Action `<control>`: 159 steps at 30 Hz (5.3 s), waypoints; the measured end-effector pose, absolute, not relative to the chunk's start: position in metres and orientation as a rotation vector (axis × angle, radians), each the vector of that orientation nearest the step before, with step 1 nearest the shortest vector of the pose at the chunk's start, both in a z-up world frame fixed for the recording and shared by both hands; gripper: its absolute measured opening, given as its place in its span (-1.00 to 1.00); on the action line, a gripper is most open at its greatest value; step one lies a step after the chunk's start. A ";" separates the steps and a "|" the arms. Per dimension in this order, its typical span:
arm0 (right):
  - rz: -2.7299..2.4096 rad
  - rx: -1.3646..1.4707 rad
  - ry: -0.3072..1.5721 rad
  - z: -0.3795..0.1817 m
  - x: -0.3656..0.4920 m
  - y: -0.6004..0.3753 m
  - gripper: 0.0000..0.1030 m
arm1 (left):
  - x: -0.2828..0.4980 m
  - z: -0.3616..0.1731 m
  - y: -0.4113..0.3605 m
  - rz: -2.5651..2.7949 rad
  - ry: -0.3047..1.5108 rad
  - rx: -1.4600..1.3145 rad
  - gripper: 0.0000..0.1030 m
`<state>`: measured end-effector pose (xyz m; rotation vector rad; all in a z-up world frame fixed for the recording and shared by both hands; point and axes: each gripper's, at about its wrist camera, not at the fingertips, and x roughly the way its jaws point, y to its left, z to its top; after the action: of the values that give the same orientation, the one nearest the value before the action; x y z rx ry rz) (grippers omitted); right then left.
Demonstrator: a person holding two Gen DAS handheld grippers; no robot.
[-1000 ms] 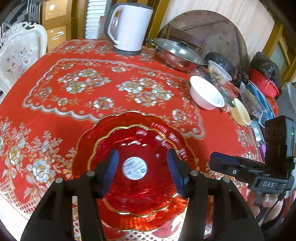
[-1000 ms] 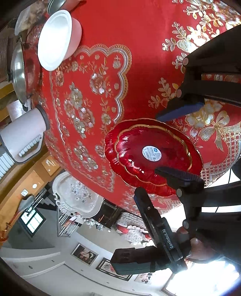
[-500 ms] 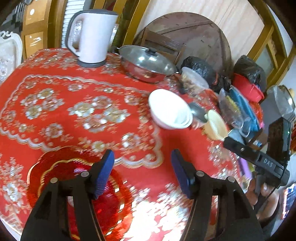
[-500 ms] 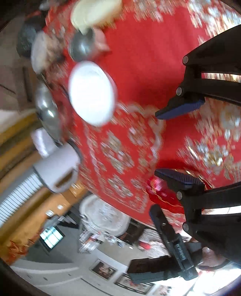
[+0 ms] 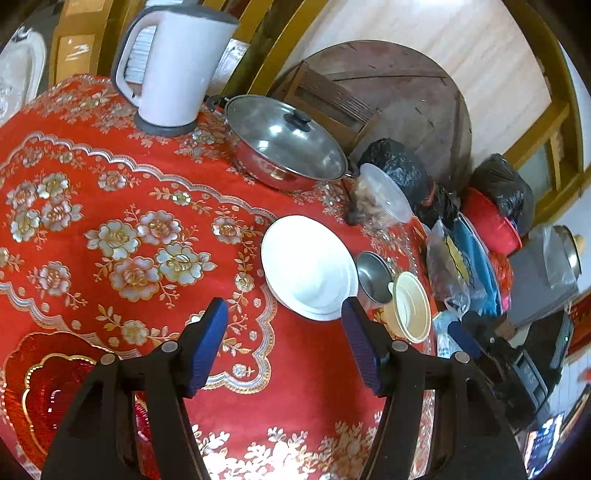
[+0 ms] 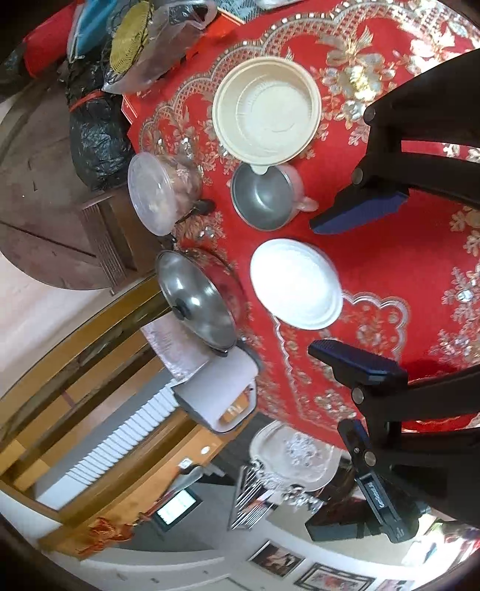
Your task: Organize plates and bowls
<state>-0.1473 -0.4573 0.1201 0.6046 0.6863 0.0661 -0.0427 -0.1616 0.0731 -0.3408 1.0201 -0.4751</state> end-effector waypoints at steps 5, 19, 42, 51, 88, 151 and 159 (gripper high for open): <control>0.092 0.632 0.677 0.108 -0.132 -0.454 0.21 | -0.028 0.045 -0.172 -0.435 1.075 -0.363 0.23; 0.155 0.838 0.781 0.042 -0.071 -0.462 0.14 | 0.027 -0.020 -0.217 -0.388 1.217 -0.307 0.21; 0.034 0.755 0.932 -0.005 -0.030 -0.443 -0.36 | 0.035 -0.032 -0.236 -0.466 1.232 -0.298 -0.67; 0.051 0.710 0.943 -0.004 -0.045 -0.442 -0.70 | 0.005 -0.021 -0.222 -0.508 1.211 -0.301 -0.67; -0.254 -0.507 0.539 0.090 -0.120 -0.291 -0.97 | -0.019 0.030 -0.119 -0.404 1.048 -0.556 -0.66; 0.337 0.848 0.833 0.047 -0.122 -0.421 0.68 | -0.031 -0.040 -0.164 -0.476 1.344 -0.314 -0.66; 0.471 0.844 0.802 0.054 -0.069 -0.341 0.75 | -0.003 -0.042 -0.091 -0.250 1.314 -0.359 -0.72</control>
<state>-0.0690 -0.3406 0.0540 0.8443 0.8016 0.4715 -0.0033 -0.0912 -0.0417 -0.3592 1.3144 -0.2498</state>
